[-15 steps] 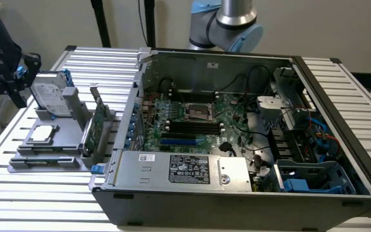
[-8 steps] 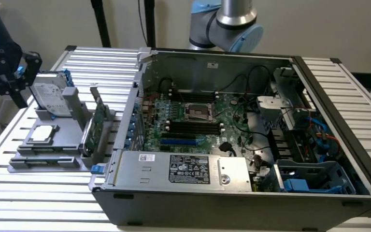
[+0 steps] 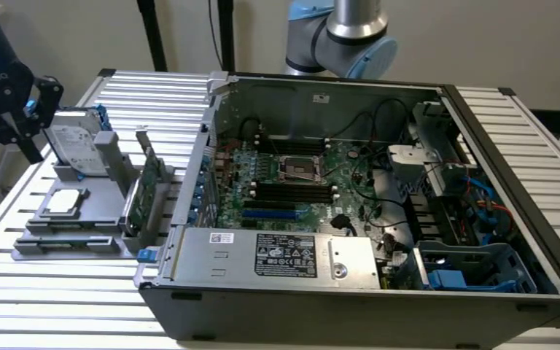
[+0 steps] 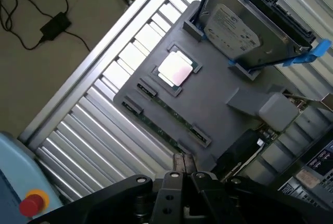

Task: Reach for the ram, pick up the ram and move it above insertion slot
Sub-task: 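Pick up the ram and move it above insertion slot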

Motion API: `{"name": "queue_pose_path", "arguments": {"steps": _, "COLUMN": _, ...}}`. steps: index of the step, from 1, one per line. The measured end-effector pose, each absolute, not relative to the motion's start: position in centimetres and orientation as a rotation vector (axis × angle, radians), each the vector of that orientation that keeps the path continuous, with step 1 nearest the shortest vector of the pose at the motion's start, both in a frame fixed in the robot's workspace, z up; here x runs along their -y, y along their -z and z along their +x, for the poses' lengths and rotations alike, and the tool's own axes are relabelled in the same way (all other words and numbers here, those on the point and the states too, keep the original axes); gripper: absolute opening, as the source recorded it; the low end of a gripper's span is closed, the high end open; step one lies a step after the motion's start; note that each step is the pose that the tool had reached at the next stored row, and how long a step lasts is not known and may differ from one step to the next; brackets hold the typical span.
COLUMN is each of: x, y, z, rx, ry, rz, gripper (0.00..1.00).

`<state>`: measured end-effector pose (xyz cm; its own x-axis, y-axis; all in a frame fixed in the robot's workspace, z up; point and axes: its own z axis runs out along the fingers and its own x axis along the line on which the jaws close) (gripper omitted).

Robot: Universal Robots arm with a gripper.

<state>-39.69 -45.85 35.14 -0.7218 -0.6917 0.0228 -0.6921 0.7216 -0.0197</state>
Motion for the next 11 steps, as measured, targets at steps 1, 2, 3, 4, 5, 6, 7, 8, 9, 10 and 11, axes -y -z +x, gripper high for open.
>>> {"name": "queue_pose_path", "arguments": {"steps": 1, "x": 45.85, "y": -35.14, "z": -39.69, "rx": 2.89, "ry": -0.042, "rz": 1.195, "gripper": 0.11}}
{"name": "queue_pose_path", "arguments": {"steps": 2, "x": 45.85, "y": -35.13, "z": -39.7, "rx": 2.88, "ry": -0.041, "rz": 1.22, "gripper": 0.11}}
{"name": "queue_pose_path", "arguments": {"steps": 3, "x": 45.85, "y": -35.13, "z": -39.69, "rx": 2.869, "ry": -0.041, "rz": 1.247, "gripper": 0.11}}
{"name": "queue_pose_path", "arguments": {"steps": 4, "x": 45.85, "y": -35.12, "z": -39.7, "rx": 2.858, "ry": -0.041, "rz": 1.273, "gripper": 0.11}}
{"name": "queue_pose_path", "arguments": {"steps": 5, "x": 45.85, "y": -35.11, "z": -39.69, "rx": 2.847, "ry": -0.041, "rz": 1.299, "gripper": 0.11}}
{"name": "queue_pose_path", "arguments": {"steps": 6, "x": 45.85, "y": -35.11, "z": -39.69, "rx": 2.835, "ry": -0.042, "rz": 1.324, "gripper": 0.11}}
{"name": "queue_pose_path", "arguments": {"steps": 7, "x": 45.85, "y": -35.1, "z": -39.69, "rx": 2.823, "ry": -0.042, "rz": 1.35, "gripper": 0.11}}
{"name": "queue_pose_path", "arguments": {"steps": 8, "x": 45.85, "y": -35.1, "z": -39.69, "rx": 2.811, "ry": -0.042, "rz": 1.377, "gripper": 0.11}}
{"name": "queue_pose_path", "arguments": {"steps": 9, "x": 45.85, "y": -35.09, "z": -39.69, "rx": 2.798, "ry": -0.042, "rz": 1.402, "gripper": 0.11}}
{"name": "queue_pose_path", "arguments": {"steps": 10, "x": 45.85, "y": -35.08, "z": -39.69, "rx": 2.786, "ry": -0.042, "rz": 1.427, "gripper": 0.11}}
{"name": "queue_pose_path", "arguments": {"steps": 11, "x": 45.85, "y": -35.08, "z": -39.69, "rx": 2.773, "ry": -0.042, "rz": 1.452, "gripper": 0.11}}
